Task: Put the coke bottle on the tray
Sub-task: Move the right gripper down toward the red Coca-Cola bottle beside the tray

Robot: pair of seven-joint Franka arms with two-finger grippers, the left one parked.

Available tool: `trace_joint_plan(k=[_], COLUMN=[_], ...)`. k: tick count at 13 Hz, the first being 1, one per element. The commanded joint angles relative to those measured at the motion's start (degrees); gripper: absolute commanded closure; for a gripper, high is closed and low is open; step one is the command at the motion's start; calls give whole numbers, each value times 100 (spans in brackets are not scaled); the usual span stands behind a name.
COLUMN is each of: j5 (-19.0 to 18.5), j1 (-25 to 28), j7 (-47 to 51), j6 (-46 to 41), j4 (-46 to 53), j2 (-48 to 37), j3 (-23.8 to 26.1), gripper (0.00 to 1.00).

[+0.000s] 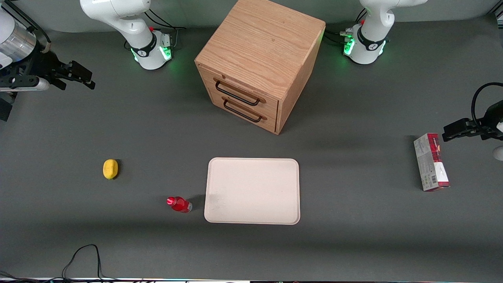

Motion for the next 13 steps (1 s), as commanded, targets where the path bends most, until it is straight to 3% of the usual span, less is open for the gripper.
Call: trace_joint_plan(k=[1,9,13], j5=[-149,272,263], j1=[61,105,227], j7=[-2,60,148], j6=[-485,-444,-496], j4=[706,1963,4043], j2=[554,1644,3302], j3=[38,353,600], gripper=[0,0,0])
